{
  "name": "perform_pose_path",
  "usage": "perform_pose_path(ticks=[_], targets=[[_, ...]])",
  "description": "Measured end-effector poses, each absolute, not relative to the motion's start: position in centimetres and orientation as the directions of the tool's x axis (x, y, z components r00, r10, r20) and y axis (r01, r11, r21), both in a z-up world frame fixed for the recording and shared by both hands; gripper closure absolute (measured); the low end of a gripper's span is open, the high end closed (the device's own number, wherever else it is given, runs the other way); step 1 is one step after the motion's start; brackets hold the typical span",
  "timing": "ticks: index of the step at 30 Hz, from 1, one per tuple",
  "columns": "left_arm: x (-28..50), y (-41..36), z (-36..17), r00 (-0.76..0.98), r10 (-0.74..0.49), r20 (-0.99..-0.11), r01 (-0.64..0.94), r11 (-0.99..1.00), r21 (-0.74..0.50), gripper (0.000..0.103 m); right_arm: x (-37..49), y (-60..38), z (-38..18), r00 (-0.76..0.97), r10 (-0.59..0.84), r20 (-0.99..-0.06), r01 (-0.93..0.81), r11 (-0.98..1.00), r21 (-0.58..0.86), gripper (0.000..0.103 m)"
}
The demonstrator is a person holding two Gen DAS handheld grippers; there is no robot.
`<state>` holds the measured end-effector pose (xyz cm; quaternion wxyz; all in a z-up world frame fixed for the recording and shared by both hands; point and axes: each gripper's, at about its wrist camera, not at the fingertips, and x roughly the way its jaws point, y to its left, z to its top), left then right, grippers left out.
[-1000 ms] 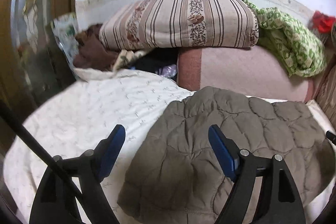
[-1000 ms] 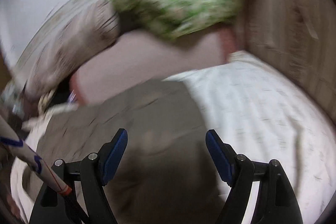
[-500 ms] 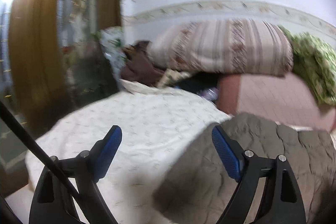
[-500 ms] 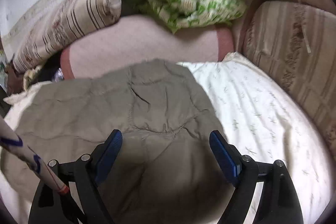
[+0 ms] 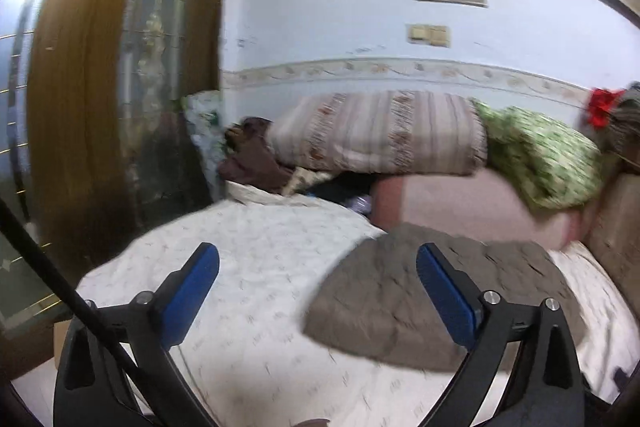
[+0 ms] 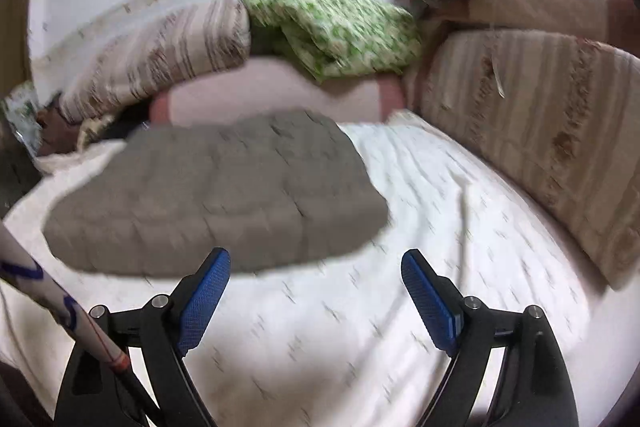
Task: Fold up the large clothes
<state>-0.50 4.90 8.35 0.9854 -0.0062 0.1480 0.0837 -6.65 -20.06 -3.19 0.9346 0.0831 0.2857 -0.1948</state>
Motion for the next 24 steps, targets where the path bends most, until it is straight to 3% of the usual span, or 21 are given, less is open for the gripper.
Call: perform_pose_path(ticks=[7, 10, 16, 24], targets=[[-2.7, 1.7, 4.6, 0.857, -0.048, -0.514, 0.037, 0.999, -0.032, 0.000, -8.1, -20.1, -5.5, 0.728, -0.296, -0.618, 0.443, 0.891, 0.096, 0.013], [-3.7, -0.4, 2.8, 0.818, -0.060, -0.572, 0.077, 0.997, 0.005, 0.000, -8.1, -20.2, -6.0, 0.722, -0.280, -0.632, 0.442, 0.890, 0.110, 0.013], [-5.1, -3.3, 1.3, 0.809, -0.016, -0.588, 0.099, 0.989, 0.110, 0.000, -8.3, -20.2, -5.9, 0.722, -0.309, -0.619, 0.451, 0.889, 0.083, 0.013], [-3.4, -3.5, 0.9, 0.766, -0.026, -0.642, 0.105, 0.991, 0.085, 0.000, -8.2, -20.1, -6.1, 0.717, -0.306, -0.626, 0.439, 0.896, 0.064, 0.013]])
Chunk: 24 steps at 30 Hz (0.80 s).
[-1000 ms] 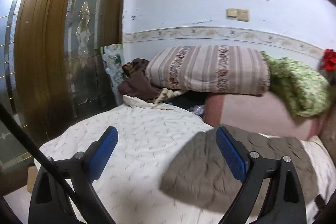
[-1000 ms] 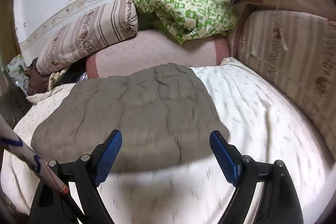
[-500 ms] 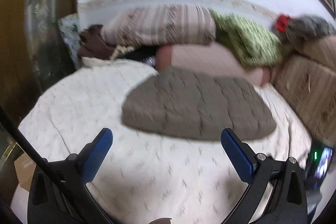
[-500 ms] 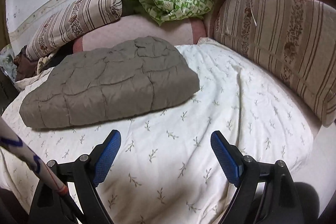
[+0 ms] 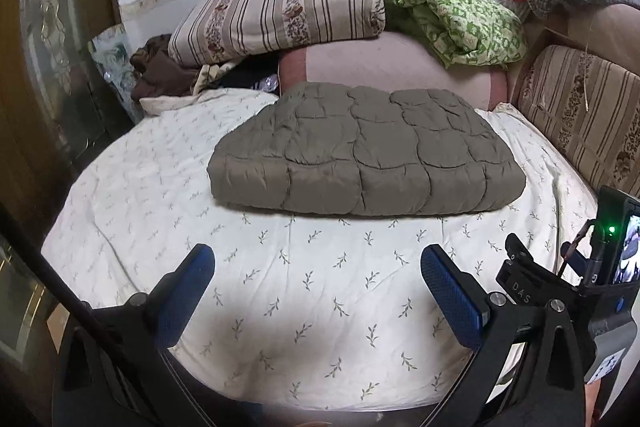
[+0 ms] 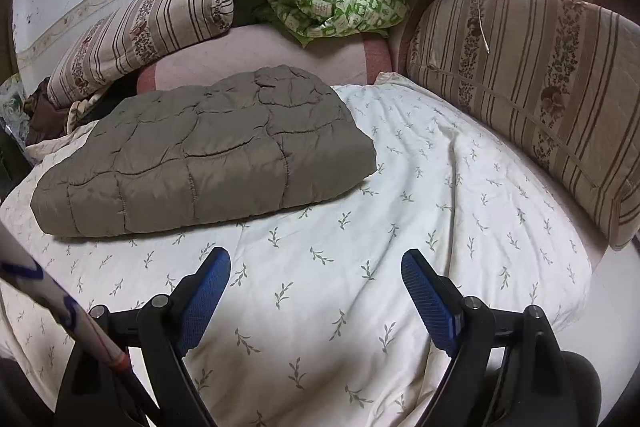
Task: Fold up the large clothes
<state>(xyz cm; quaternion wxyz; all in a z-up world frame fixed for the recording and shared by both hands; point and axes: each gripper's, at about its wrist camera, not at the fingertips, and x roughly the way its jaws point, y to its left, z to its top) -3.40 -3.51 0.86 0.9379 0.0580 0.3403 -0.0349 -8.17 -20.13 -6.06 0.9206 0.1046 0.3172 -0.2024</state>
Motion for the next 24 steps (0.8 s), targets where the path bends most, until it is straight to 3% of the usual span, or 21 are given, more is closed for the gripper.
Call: perform_pose_path(ticks=[24], targets=[[-1.9, -2.9, -1.3, 0.688, -0.056, -0.724, 0.150, 0.986, 0.066, 0.001, -6.7, -19.0, -7.4, 0.676, -0.328, -0.660, 0.426, 0.905, -0.013, 0.012]])
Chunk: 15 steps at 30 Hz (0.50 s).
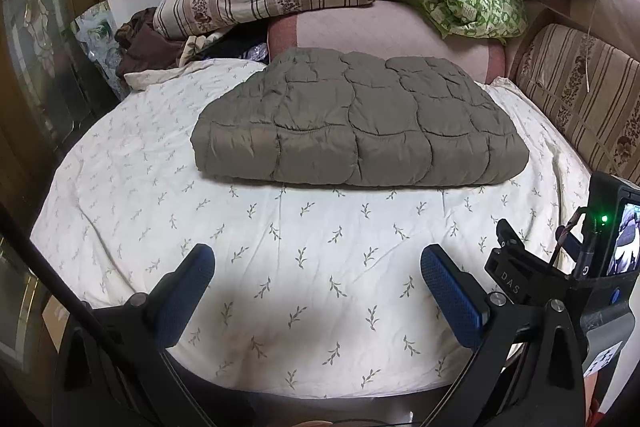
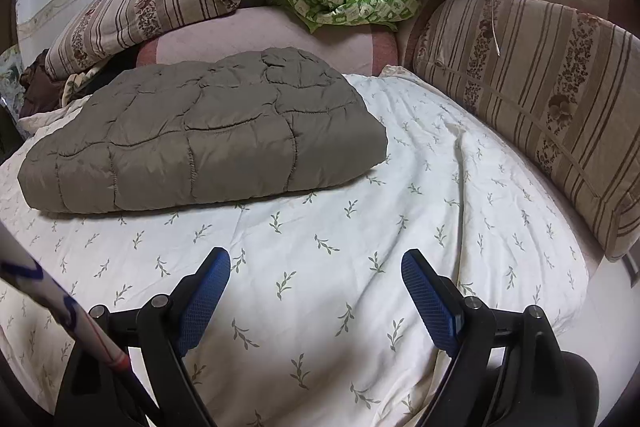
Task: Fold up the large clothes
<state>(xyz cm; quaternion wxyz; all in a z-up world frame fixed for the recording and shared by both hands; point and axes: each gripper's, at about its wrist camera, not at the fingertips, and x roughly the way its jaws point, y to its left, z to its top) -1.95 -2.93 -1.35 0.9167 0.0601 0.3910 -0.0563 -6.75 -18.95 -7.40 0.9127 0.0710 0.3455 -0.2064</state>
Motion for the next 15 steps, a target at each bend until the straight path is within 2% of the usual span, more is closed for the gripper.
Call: perform_pose_path(ticks=[15], targets=[[-1.6, -3.3, -2.4, 0.671, -0.039, -0.741, 0.153, 0.984, 0.087, 0.001, -6.6, -18.8, -7.7, 0.657, -0.358, -0.663, 0.440, 0.897, -0.048, 0.012]])
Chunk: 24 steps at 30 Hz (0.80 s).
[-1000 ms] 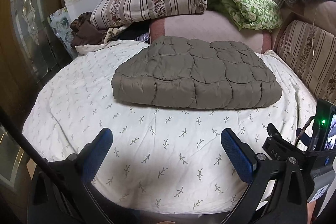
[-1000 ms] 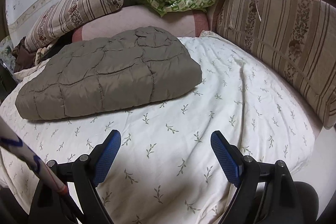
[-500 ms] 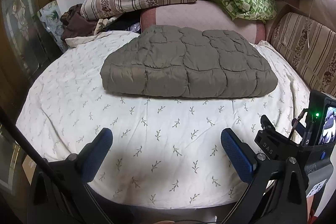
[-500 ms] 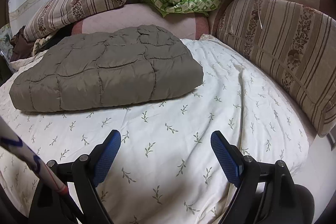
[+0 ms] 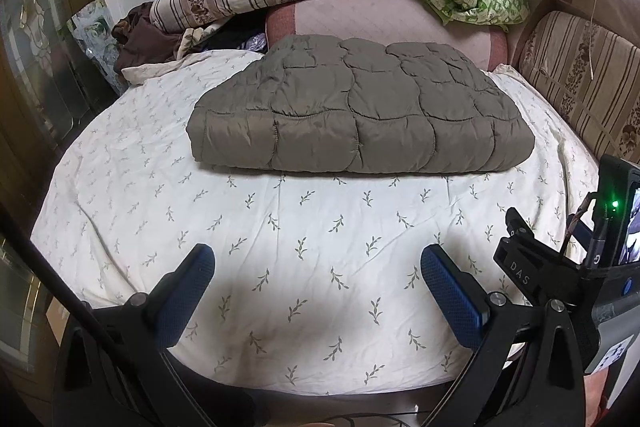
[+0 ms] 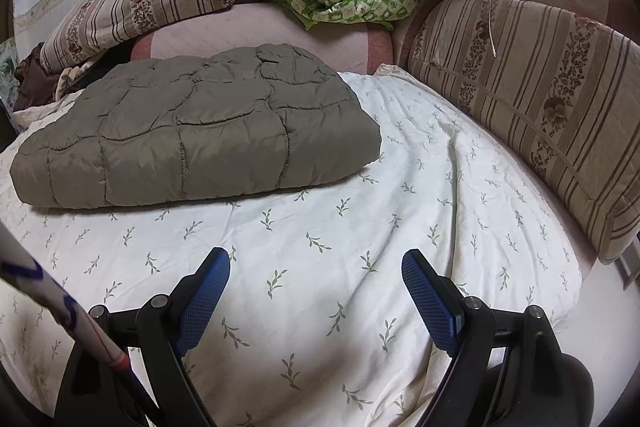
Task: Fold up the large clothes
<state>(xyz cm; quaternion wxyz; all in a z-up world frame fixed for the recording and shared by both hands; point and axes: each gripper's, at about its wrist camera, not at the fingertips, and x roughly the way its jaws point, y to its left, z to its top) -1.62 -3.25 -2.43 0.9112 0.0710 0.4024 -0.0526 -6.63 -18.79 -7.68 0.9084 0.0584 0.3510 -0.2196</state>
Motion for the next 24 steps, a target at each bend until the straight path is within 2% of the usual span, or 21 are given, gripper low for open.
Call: perform_pose_path(ticks=[8, 24], targets=[[-1.7, -2.6, -2.5, 0.710, 0.016, -0.704, 0.118, 0.983, 0.141, 0.001, -6.4, -18.1, -8.0, 0.638, -0.387, -0.666, 0.437, 0.894, -0.100, 0.012], [-1.3, -2.9, -3.4, 0.682, -0.002, -0.731, 0.152, 0.979, 0.138, 0.001, -6.3, -18.5, -8.3, 0.624, -0.364, -0.692, 0.434, 0.897, -0.080, 0.012]])
